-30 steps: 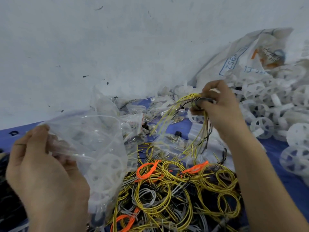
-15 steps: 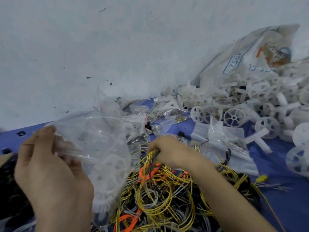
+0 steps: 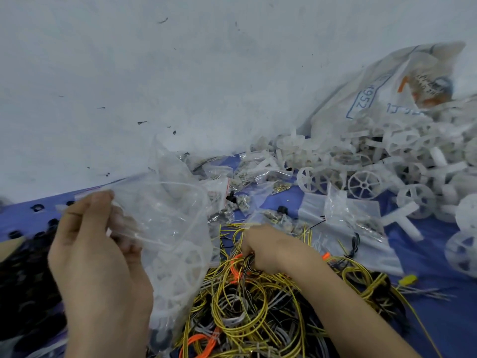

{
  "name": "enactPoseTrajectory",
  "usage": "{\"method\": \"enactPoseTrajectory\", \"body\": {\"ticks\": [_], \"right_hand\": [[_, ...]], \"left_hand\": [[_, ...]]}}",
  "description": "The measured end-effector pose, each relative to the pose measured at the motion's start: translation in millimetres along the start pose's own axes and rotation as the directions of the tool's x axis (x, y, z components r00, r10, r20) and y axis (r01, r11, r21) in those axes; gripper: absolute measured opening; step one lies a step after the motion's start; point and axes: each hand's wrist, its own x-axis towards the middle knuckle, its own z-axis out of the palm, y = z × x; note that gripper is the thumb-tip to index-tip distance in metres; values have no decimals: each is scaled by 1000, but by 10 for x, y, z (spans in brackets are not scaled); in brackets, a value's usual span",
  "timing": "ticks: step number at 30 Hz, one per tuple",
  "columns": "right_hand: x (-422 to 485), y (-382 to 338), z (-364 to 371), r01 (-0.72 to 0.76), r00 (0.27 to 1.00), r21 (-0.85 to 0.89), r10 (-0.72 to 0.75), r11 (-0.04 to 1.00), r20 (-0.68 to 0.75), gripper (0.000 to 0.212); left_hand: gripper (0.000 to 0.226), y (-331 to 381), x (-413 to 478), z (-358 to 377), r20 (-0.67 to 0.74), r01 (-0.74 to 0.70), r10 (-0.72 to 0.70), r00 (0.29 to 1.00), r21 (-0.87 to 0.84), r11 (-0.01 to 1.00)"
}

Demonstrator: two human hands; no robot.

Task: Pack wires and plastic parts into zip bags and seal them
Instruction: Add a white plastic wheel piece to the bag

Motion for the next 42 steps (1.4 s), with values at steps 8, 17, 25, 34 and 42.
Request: {"method": "enactPoseTrajectory", "body": {"ticks": [8, 17, 25, 34, 42], "right_hand": [[-310, 221, -388, -127, 970, 157, 156, 979, -188, 15], [-623, 702, -612, 26, 915, 751, 287, 660, -285, 23], [-570, 502, -821, 689, 686, 653, 572, -314, -450, 26], [-540, -33, -722, 204, 946, 657, -26, -726, -322, 25], [-427, -441, -342, 200, 959, 980, -208, 19, -192, 26]], "left_hand": [[26, 66, -109, 151, -58, -1, 1, 998, 6, 1000], [24, 43, -201, 251, 32, 9, -12, 999, 75, 997], [22, -4, -295, 310, 142, -134, 106, 984, 211, 968], [26, -30, -378, 369, 232, -186, 128, 964, 249, 951], [14, 25, -373, 366, 349, -245, 126, 929, 322, 915]]}}
